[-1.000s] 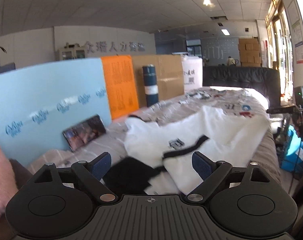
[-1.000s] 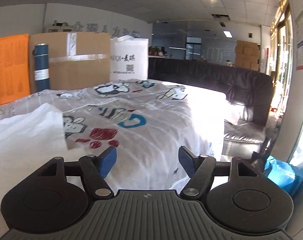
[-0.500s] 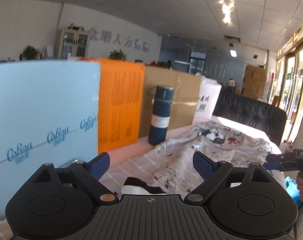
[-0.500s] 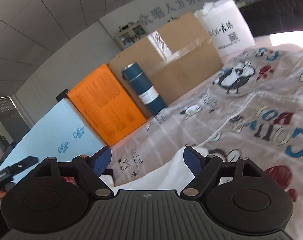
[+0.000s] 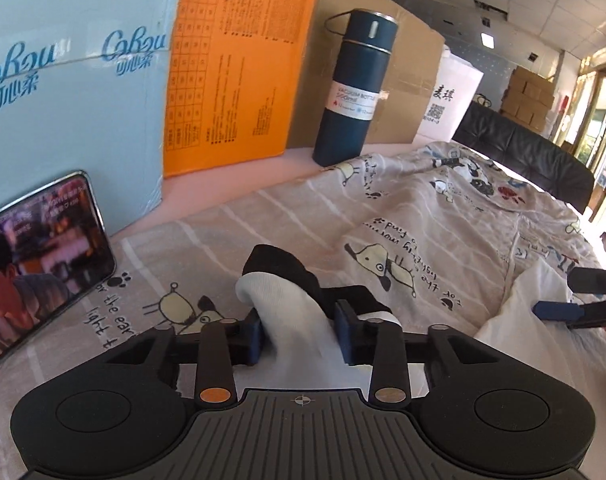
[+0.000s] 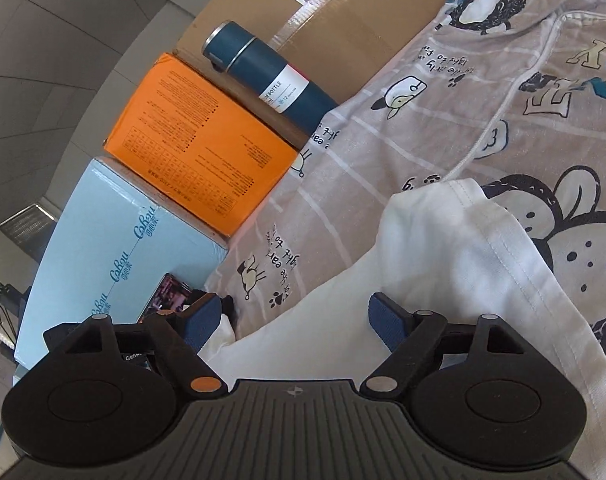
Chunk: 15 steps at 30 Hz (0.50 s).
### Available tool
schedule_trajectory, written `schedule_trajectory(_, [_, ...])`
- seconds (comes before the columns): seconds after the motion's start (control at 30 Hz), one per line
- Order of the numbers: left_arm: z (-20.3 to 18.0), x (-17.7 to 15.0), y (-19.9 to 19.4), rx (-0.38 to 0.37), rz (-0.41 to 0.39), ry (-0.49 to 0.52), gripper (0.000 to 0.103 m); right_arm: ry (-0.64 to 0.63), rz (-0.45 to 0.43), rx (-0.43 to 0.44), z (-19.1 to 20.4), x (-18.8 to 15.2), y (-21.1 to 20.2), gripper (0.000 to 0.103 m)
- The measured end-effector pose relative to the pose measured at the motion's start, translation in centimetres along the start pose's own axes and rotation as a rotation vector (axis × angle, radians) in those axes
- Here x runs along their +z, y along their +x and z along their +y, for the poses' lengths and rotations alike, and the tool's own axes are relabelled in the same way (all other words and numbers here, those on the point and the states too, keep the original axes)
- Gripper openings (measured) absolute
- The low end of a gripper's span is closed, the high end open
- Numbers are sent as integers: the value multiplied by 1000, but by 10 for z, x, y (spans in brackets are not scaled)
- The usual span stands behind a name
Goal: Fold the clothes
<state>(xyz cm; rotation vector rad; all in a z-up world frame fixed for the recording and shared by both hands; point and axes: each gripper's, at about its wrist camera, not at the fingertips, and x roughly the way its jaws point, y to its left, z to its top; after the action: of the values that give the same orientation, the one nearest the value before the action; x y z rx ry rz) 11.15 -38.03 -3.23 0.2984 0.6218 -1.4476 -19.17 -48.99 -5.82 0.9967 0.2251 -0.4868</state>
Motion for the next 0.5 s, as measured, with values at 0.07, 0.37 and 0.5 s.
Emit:
schedule_trajectory(0.07, [-5, 1, -11, -15, -46, 18, 11, -11, 2, -8, 1, -1, 1, 80])
schedule_trajectory(0.37, [-81, -19, -100, -65, -240, 258, 3, 35, -22, 39, -7, -1, -6, 80])
schedule_trajectory(0.5, [-111, -42, -133, -87, -286, 334, 2, 76, -44, 63, -13, 2, -11, 80])
